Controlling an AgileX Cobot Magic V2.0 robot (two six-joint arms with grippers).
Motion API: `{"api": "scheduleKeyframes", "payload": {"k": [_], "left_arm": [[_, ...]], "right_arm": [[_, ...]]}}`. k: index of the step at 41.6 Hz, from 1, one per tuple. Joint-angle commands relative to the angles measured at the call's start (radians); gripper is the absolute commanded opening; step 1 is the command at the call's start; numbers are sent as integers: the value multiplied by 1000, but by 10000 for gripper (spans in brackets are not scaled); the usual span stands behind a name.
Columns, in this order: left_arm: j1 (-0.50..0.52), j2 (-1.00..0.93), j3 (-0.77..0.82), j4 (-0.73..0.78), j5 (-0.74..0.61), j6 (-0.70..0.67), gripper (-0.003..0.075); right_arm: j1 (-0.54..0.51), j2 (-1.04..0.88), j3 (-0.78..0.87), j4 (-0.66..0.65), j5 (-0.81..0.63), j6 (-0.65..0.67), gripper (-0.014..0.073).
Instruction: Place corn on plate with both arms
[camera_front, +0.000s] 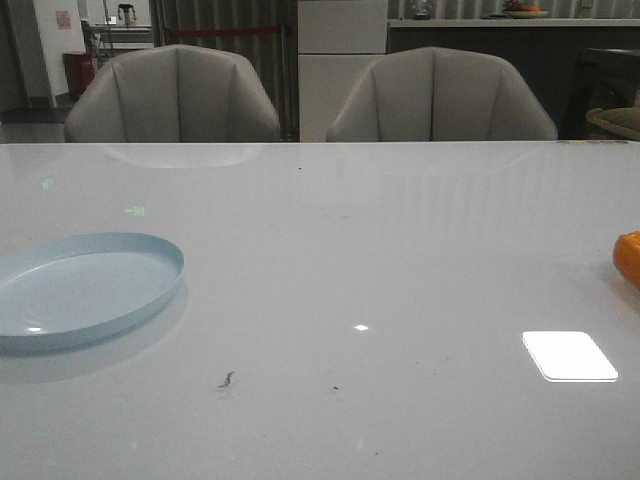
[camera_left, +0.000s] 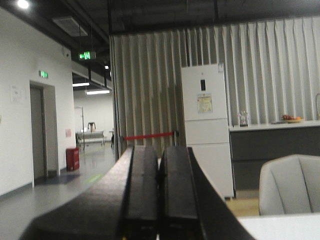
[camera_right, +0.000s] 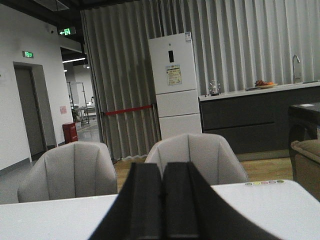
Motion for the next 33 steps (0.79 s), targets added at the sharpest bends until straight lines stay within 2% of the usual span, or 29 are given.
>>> {"api": "scheduleKeyframes", "payload": {"k": [1, 6, 11, 15, 23, 30, 33], "left_arm": [[0, 112, -139, 1, -55, -3, 94], [0, 273, -281, 1, -41, -3, 94], [0, 409, -353, 1, -41, -3, 94], [0, 493, -358, -1, -8, -3, 94], [0, 635, -358, -1, 224, -3, 94], [0, 691, -358, -1, 200, -3, 97], [0, 702, -358, -1, 190, -3, 121]], "right_arm": [[-6, 130, -117, -16, -70, -10, 59], [-6, 284, -240, -16, -70, -10, 59], [-6, 431, -310, -16, -70, -10, 59], [-6, 523, -313, -16, -70, -10, 59], [-6, 651, -312, -15, 42, -10, 59], [-4, 717, -312, -15, 151, -10, 59], [-4, 746, -312, -15, 198, -10, 87]]}}
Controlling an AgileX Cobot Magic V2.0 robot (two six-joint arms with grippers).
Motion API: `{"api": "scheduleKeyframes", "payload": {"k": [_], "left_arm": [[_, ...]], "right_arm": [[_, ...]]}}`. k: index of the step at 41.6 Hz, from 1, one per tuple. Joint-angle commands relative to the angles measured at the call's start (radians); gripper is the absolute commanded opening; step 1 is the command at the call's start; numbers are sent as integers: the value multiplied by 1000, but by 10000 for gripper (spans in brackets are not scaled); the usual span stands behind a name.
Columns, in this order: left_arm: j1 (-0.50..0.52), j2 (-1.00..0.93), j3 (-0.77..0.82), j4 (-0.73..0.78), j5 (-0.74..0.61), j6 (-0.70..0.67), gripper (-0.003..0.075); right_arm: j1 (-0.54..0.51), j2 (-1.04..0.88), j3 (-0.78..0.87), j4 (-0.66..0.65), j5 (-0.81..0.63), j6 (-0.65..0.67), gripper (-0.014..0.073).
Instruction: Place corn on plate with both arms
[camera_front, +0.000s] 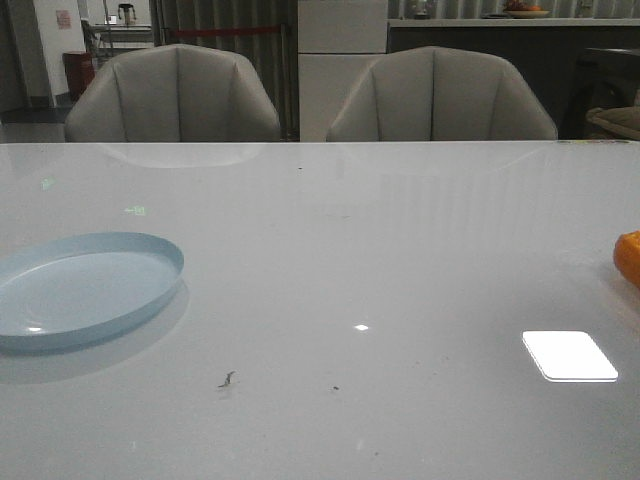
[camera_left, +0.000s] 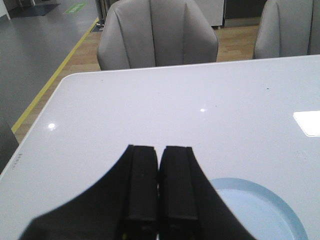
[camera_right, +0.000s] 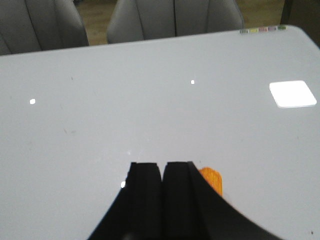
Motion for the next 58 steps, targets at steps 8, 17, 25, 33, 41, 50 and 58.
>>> {"api": "scheduleKeyframes", "payload": {"k": [8, 17, 25, 33, 41, 50, 58], "left_arm": [[0, 68, -13, -4, -72, -3, 388], [0, 158, 1, -201, -74, -3, 459], [0, 258, -41, -248, -67, -3, 459], [20, 470, -214, -252, 102, -10, 459], [56, 716, -406, -251, 298, -10, 459], [62, 941, -547, -251, 390, -10, 459], [62, 1056, -595, -251, 422, -10, 459]], "right_arm": [[-4, 78, -35, -9, 56, -10, 374], [-4, 141, -35, -9, 48, -10, 478], [-4, 191, -35, -7, 52, -10, 478], [-4, 222, -35, 13, 53, -10, 478], [-4, 226, -35, 18, 55, -10, 478], [-4, 226, -35, 18, 56, -10, 478], [-4, 226, -35, 18, 58, -10, 478]]}}
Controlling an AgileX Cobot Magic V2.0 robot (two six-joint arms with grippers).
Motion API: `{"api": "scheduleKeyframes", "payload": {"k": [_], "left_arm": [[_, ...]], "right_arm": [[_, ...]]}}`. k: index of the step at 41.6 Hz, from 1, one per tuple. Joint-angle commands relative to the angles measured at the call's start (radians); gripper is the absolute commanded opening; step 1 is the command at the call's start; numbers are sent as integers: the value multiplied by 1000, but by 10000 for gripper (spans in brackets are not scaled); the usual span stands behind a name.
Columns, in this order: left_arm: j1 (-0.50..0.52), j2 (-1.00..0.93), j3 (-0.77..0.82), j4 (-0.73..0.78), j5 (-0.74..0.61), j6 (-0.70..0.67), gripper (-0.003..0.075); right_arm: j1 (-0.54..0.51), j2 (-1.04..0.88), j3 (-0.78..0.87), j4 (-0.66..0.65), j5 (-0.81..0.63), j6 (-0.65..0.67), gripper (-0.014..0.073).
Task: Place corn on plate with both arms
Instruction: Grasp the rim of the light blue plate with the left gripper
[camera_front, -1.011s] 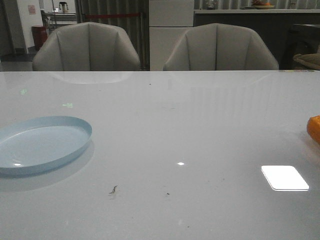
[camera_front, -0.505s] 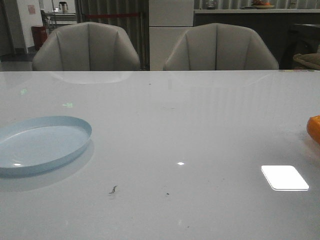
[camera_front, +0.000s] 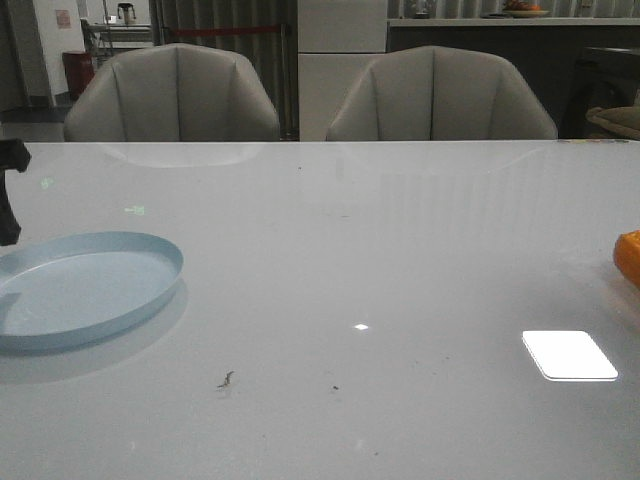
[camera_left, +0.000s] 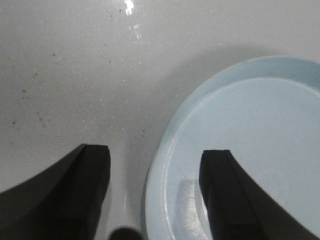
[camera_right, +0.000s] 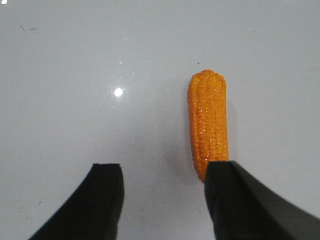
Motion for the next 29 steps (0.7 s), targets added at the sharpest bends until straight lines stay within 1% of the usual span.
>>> {"api": "scheduleKeyframes", "payload": {"k": [1, 9, 11, 13, 16, 17, 20, 23, 29], "left_arm": [[2, -11, -42, -16, -12, -7, 459], [0, 31, -42, -16, -10, -7, 456], [0, 35, -42, -19, -10, -7, 432], [0, 37, -42, -30, -8, -7, 386], [0, 37, -42, -42, -8, -7, 267], [0, 37, -42, -45, -8, -7, 214], [0, 37, -42, -51, -6, -7, 87], [0, 37, -42, -60, -6, -7, 109], [0, 37, -47, -143, -1, -7, 94]], "right_arm": [[-4, -6, -35, 3, -64, -10, 478], [-4, -6, -35, 3, -59, -10, 478], [-4, -6, -35, 3, -59, -10, 478], [-4, -6, -35, 3, -59, -10, 478], [-4, -6, -35, 3, -59, -10, 478], [-4, -6, -35, 3, -59, -10, 478], [-4, -6, -35, 3, -59, -10, 478], [-4, -6, -35, 3, -59, -10, 478], [-4, -6, -35, 3, -59, -10, 478]]}}
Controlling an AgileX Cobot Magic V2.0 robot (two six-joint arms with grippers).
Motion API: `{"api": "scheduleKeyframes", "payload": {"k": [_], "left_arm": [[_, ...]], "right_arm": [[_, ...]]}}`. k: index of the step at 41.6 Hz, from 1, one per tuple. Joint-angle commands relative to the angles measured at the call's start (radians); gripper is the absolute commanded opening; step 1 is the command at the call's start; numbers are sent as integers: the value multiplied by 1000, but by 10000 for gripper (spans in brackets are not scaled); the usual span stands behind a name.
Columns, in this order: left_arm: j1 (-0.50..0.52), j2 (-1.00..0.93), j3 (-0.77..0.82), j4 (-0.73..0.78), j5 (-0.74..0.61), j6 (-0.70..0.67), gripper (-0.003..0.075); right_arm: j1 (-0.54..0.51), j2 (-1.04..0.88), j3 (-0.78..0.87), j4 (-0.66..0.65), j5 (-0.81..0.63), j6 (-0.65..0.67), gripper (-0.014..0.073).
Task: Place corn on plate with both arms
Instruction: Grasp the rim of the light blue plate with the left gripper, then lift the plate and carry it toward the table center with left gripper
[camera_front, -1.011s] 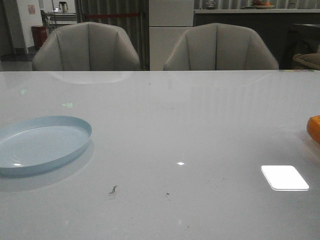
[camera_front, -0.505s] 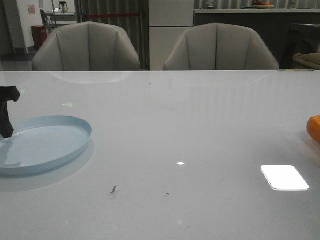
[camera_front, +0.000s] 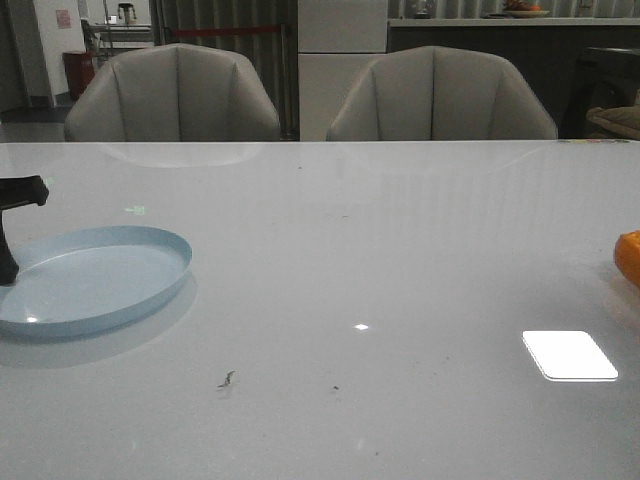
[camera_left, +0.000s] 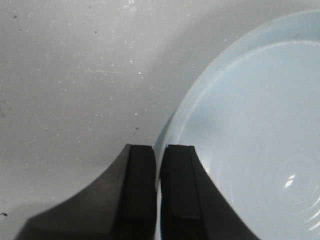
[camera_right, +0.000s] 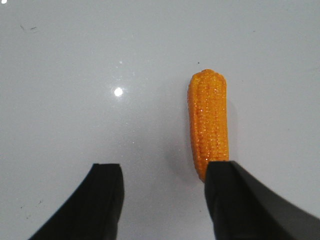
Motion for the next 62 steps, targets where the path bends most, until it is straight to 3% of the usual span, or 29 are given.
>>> {"api": "scheduleKeyframes", "payload": {"k": [1, 17, 26, 36, 52, 62], "left_arm": [[0, -43, -36, -81, -9, -7, 94], [-29, -43, -245, -314, 136, -4, 94], [-143, -43, -345, -353, 193, -4, 94], [-304, -25, -347, -345, 182, -4, 94], [-427, 112, -347, -343, 242, -4, 99], [-457, 144, -347, -309, 232, -4, 253]], "right_arm": [[-4, -6, -35, 3, -61, -10, 478], [-4, -6, -35, 4, -24, -10, 478], [-4, -6, -35, 5, -23, -10, 478], [-4, -6, -35, 5, -23, -10, 478], [-4, -6, -35, 5, -23, -10, 478], [-4, -6, -35, 5, -23, -10, 478]]}}
